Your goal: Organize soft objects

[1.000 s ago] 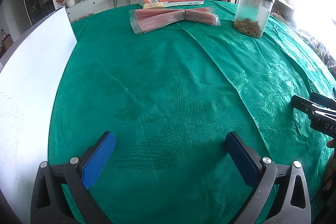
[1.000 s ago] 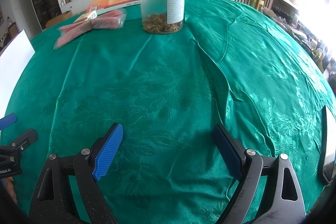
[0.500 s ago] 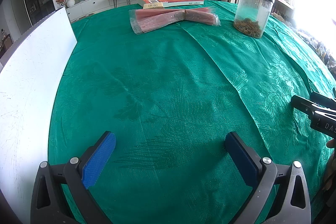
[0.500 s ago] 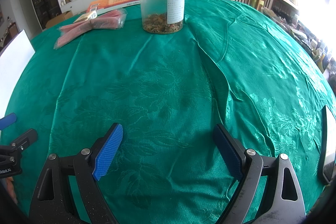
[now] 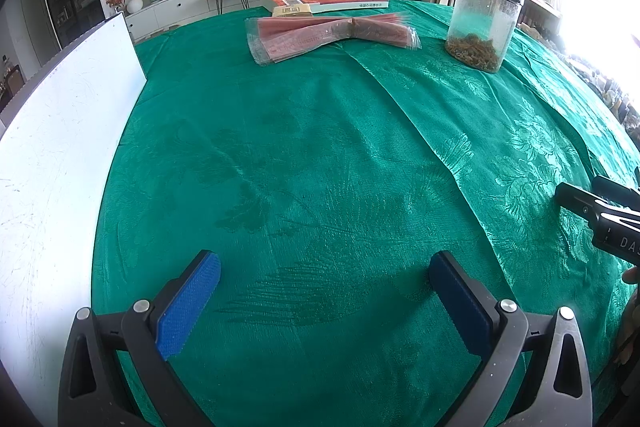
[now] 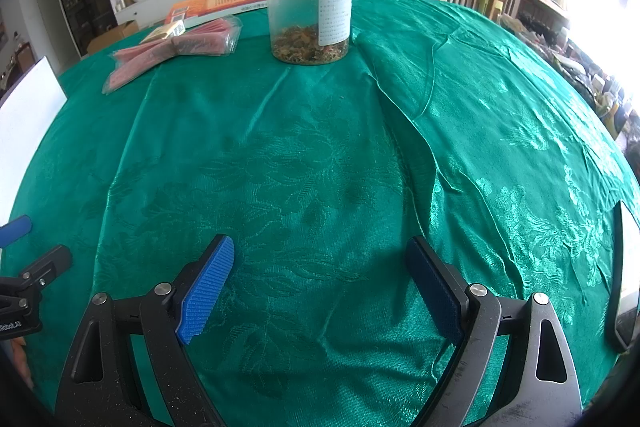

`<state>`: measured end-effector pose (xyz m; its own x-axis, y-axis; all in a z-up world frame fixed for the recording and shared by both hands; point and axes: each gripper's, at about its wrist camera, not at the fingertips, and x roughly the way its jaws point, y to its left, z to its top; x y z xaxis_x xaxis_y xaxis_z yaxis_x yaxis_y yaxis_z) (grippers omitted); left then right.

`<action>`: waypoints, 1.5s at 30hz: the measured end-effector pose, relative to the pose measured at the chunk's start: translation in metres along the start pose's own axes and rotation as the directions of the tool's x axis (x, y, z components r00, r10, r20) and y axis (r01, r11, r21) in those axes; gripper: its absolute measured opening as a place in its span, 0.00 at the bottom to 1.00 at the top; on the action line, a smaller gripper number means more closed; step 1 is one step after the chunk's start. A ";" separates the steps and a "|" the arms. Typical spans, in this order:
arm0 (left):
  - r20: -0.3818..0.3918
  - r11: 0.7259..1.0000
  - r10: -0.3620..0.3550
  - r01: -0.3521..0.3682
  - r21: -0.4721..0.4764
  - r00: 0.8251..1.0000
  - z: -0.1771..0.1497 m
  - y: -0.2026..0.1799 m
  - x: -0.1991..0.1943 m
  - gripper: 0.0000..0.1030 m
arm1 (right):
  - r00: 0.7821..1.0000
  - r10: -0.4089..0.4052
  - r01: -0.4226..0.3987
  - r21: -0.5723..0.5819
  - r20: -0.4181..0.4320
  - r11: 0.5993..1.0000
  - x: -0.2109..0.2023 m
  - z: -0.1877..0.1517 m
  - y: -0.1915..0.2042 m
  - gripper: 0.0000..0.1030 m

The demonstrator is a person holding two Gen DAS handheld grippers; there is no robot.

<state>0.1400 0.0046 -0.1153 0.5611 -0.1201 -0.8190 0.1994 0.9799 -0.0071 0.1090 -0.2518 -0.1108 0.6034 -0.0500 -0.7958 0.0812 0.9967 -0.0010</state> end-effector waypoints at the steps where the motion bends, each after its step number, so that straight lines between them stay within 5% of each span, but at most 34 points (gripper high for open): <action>1: -0.020 1.000 0.000 0.000 -0.002 1.000 0.004 0.000 0.002 1.00 | 1.000 0.000 0.000 0.000 0.000 1.000 0.000 0.000 0.000 0.88; 4: -0.067 0.998 -0.034 0.030 -0.058 0.997 0.021 0.005 0.006 1.00 | 1.000 0.001 -0.001 0.000 0.000 1.000 0.000 0.000 0.000 0.88; 10: 0.008 0.984 -0.074 0.074 -0.162 0.997 0.091 0.028 0.009 1.00 | 1.000 0.000 0.000 0.000 0.000 1.000 0.000 0.000 0.000 0.88; 14: 0.049 0.991 -0.017 0.024 -0.132 0.999 0.159 0.044 0.029 1.00 | 1.000 0.000 0.000 0.000 0.000 1.000 0.000 0.000 0.000 0.88; 20: 0.103 0.972 0.049 -0.024 -0.232 0.994 0.242 0.073 0.078 1.00 | 1.000 0.000 0.000 0.000 0.000 1.000 0.000 0.000 0.000 0.88; 24: 0.053 0.958 0.038 -0.021 -0.284 0.998 0.248 0.077 0.131 1.00 | 1.000 0.003 -0.003 -0.004 -0.004 1.000 0.000 0.000 0.002 0.89; 27: -0.023 0.966 -0.041 0.034 -0.257 0.999 0.226 0.065 0.154 0.99 | 1.000 0.006 -0.006 -0.006 -0.006 1.000 0.001 0.000 0.003 0.90; 29: 0.018 0.990 -0.042 0.044 -0.132 0.999 0.214 0.047 0.143 0.98 | 1.000 0.007 -0.007 -0.007 -0.008 1.000 0.002 0.000 0.004 0.91; 32: -0.053 0.984 -0.175 0.175 0.001 0.983 0.198 0.022 0.129 0.93 | 1.000 0.008 -0.008 -0.007 -0.008 1.000 0.002 0.000 0.004 0.91; 34: -0.124 0.959 -0.260 0.270 0.080 0.958 0.181 0.005 0.114 0.92 | 1.000 0.008 -0.008 -0.007 -0.008 1.000 0.003 0.000 0.003 0.91; 36: -0.201 0.913 -0.353 0.384 0.139 0.914 0.160 -0.017 0.094 0.92 | 1.000 0.009 -0.009 -0.007 -0.008 1.000 0.002 -0.001 0.003 0.91; 37: -0.249 0.864 -0.439 0.482 0.149 0.863 0.148 -0.030 0.084 0.92 | 1.000 0.009 -0.009 -0.007 -0.008 1.000 0.002 0.000 0.002 0.91; 39: -0.327 0.737 -0.591 0.659 0.152 0.737 0.131 -0.055 0.062 0.92 | 1.000 0.009 -0.010 -0.006 -0.008 1.000 0.002 -0.001 0.003 0.91; 40: -0.331 0.713 -0.600 0.674 0.192 0.728 0.126 -0.065 0.050 0.92 | 1.000 0.011 -0.011 -0.005 -0.007 1.000 0.002 -0.001 0.003 0.91; 42: -0.282 0.738 -0.547 0.613 0.281 0.788 0.128 -0.071 0.034 0.92 | 1.000 0.017 -0.017 -0.002 -0.006 1.000 0.002 -0.001 0.002 0.91; 45: -0.188 0.845 -0.447 0.482 0.231 0.874 0.152 -0.042 0.041 0.92 | 1.000 0.028 -0.028 0.015 0.000 0.999 0.001 -0.001 -0.002 0.91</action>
<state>0.2768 -0.0652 -0.0614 0.2502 -0.5135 -0.8208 0.6248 0.7332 -0.2683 0.1086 -0.2533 -0.1121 0.6057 -0.0222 -0.7954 0.0766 0.9966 0.0305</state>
